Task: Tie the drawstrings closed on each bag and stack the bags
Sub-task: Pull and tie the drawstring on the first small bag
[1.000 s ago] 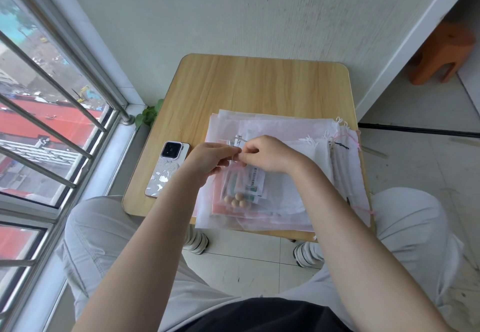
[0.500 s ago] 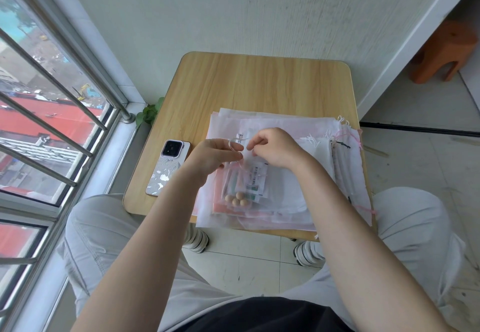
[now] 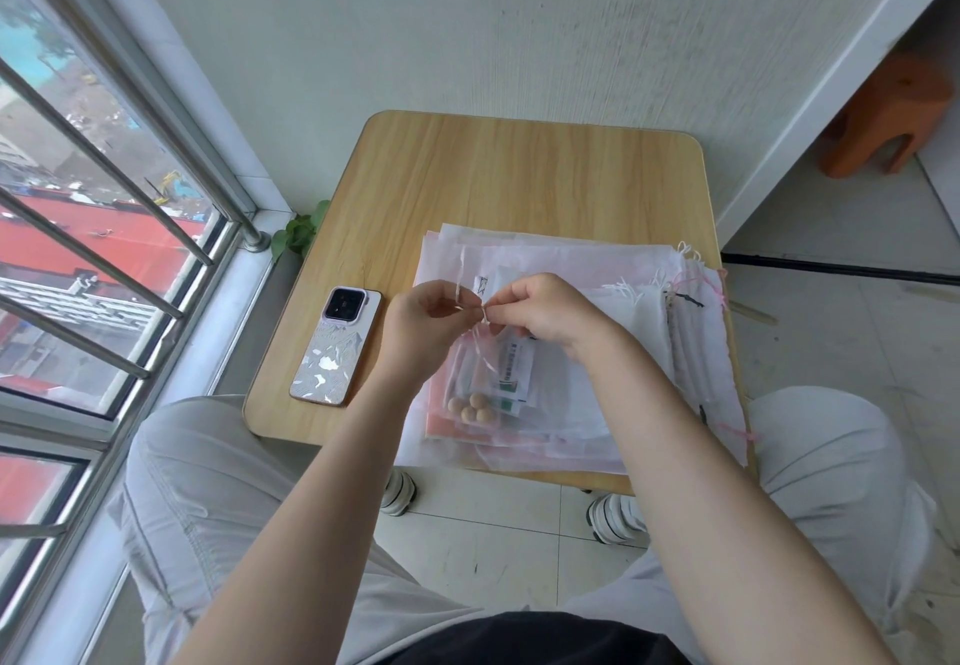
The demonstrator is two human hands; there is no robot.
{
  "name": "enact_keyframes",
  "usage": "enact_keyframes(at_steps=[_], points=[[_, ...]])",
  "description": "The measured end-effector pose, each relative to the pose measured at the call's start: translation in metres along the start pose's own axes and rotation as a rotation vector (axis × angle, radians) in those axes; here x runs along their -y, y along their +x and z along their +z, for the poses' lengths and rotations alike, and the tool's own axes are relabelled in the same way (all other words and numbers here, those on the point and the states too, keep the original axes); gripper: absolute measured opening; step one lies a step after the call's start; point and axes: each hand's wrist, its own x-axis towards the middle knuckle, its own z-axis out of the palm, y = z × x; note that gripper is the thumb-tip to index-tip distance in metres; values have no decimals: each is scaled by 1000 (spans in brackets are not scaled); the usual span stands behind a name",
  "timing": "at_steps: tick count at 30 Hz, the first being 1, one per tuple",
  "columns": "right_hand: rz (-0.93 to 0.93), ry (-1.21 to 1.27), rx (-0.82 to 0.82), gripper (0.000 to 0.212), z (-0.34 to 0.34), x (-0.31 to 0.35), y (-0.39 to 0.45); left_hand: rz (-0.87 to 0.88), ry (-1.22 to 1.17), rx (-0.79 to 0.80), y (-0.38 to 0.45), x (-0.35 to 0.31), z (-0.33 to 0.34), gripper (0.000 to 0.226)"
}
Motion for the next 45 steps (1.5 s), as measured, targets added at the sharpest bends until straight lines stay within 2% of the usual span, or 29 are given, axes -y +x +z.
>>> enact_keyframes(at_steps=[6, 12, 20, 24, 28, 30, 36, 38, 41, 43, 45], points=[[31, 73, 81, 4, -5, -2, -2, -31, -64, -18, 1, 3, 1, 12], [19, 88, 57, 6, -3, -4, 0, -82, -107, 13, 0, 1, 0, 6], [85, 16, -10, 11, 0, -1, 3, -116, -134, 43, 3, 5, -2, 16], [147, -4, 59, 18, 3, 2, 4, -106, -135, 46, 2, 4, -1, 14], [113, 27, 93, 20, 0, 0, 4, -107, -103, 36, 3, 6, -2, 25], [70, 107, 51, 23, -1, -4, 4, -115, -106, 26, 3, 7, -3, 24], [5, 614, -49, 38, -2, -9, 6, -156, -160, -1, 1, 7, -5, 16], [-21, 732, -62, 37, -2, -7, 6, -161, -183, -9, 1, 5, -5, 9], [-23, 930, -25, 32, -2, -5, 6, -151, -150, -18, -2, 5, -6, 14], [-7, 1005, -6, 31, -2, -4, 6, -154, -104, -22, -1, 6, -7, 21], [12, 948, -27, 33, -3, -3, 6, -166, -96, -17, -1, 8, -10, 22]])
